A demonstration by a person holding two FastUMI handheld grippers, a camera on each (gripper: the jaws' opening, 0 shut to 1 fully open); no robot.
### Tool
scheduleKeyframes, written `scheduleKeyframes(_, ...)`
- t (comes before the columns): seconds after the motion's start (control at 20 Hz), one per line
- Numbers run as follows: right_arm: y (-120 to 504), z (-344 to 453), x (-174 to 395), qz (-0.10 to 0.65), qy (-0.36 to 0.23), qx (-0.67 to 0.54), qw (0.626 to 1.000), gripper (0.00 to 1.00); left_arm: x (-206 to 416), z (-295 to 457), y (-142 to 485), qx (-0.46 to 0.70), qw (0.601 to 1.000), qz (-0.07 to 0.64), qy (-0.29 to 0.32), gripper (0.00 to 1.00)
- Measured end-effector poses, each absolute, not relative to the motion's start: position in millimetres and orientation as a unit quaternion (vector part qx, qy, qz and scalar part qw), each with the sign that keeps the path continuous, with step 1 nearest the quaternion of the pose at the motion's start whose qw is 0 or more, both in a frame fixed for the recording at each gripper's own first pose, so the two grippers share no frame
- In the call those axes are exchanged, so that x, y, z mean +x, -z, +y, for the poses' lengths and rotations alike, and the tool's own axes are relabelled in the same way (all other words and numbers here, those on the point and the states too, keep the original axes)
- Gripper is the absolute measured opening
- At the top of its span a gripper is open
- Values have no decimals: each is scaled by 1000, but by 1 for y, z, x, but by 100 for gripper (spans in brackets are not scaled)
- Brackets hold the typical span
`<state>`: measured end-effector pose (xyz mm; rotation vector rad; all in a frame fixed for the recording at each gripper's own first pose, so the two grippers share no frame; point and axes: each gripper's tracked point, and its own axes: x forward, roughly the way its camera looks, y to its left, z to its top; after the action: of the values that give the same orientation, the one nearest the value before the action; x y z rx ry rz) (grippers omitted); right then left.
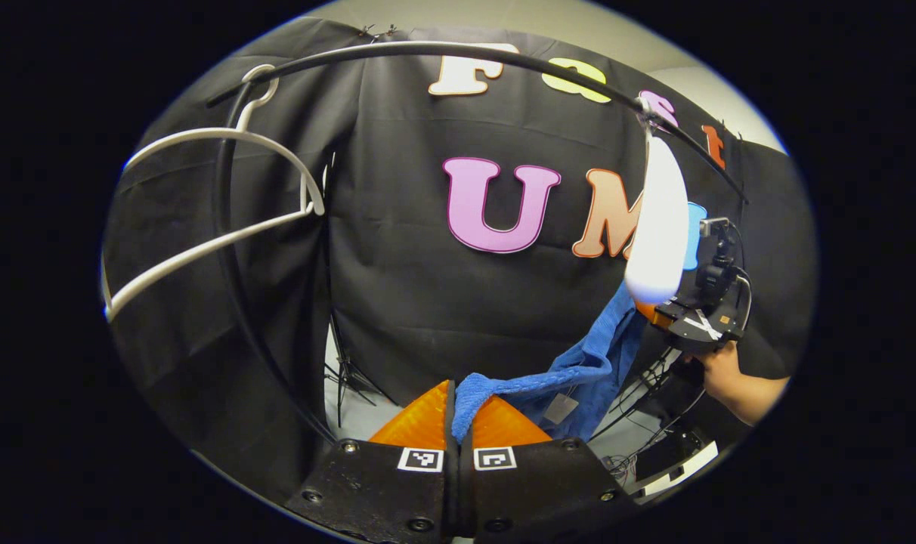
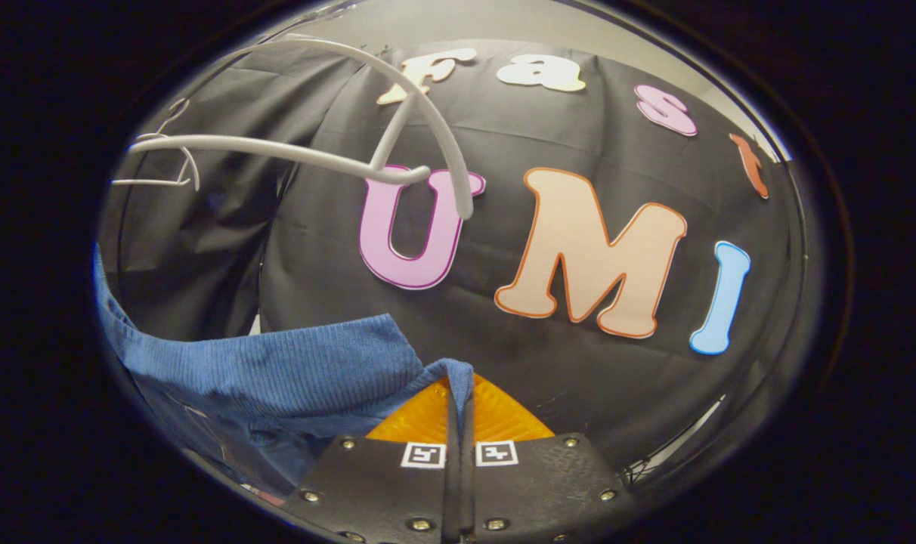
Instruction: Grasp the clothes on the hanger with both hands and then place them into the laundry hamper below.
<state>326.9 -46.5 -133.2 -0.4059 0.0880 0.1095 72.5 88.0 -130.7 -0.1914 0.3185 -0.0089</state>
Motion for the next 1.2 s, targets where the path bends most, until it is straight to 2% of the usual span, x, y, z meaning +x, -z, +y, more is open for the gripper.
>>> scheduleKeyframes(0.3, 155, -53, 290, 67, -48, -204, 976, 2, 68, 77, 151, -74, 984, 160, 2, 0)
scheduleKeyframes(0.65, 184, -61, 236, 115, -24, -157, 981, 0, 70, 53, 154, -49, 986, 156, 23, 1)
scheduleKeyframes(1.2, 160, -50, 163, 121, 6, -120, 985, 1, 92, 4, 130, -23, 989, 118, 88, 1)
